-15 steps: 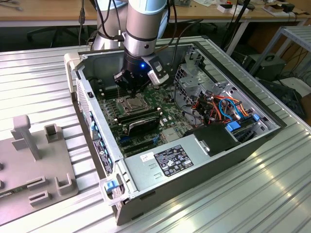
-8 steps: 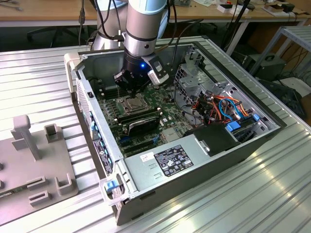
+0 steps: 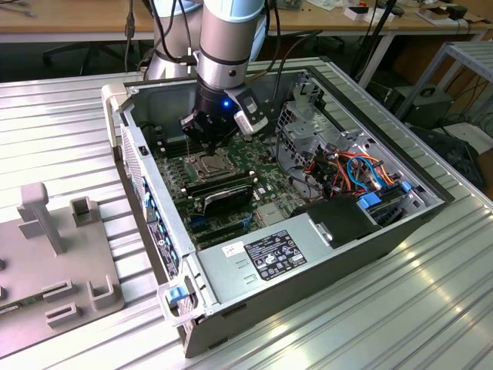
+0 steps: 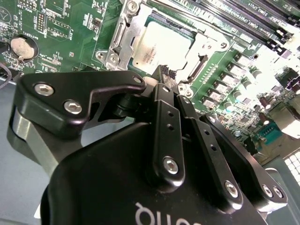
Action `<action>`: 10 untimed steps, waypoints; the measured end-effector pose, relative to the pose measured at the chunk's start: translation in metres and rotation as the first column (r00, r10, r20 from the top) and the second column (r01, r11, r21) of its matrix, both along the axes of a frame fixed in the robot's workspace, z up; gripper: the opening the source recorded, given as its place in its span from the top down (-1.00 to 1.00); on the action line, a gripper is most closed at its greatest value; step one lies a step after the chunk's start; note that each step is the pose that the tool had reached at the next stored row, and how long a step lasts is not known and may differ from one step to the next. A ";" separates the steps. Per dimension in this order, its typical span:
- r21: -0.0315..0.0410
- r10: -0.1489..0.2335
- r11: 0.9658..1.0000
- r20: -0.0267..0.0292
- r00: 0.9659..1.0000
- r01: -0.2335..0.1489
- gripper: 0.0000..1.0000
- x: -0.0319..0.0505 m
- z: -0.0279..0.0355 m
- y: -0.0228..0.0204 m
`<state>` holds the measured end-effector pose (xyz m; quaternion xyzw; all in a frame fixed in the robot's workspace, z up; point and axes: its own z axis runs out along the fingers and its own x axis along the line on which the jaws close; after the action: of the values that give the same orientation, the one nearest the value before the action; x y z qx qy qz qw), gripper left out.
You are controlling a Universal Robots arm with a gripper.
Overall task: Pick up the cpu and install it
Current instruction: 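Install the first cpu locking lever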
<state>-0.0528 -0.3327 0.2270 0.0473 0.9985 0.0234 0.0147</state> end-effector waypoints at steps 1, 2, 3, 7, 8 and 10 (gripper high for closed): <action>0.000 0.000 1.000 0.000 1.000 0.000 0.79 0.0000 0.0026 0.0000; 0.000 0.000 1.000 0.000 1.000 0.000 0.79 0.0000 0.0051 0.0000; 0.000 0.000 1.000 0.000 1.000 0.000 0.79 0.0000 0.0065 0.0000; 0.000 0.000 1.000 0.000 1.000 0.000 0.79 0.0000 0.0066 0.0000; 0.000 0.002 1.000 0.000 1.000 -0.002 0.79 0.0000 0.0066 0.0000; 0.000 0.018 1.000 0.000 1.000 -0.018 0.79 0.0000 0.0066 0.0000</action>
<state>-0.0528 -0.3327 0.2336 0.0381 0.9989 0.0234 0.0145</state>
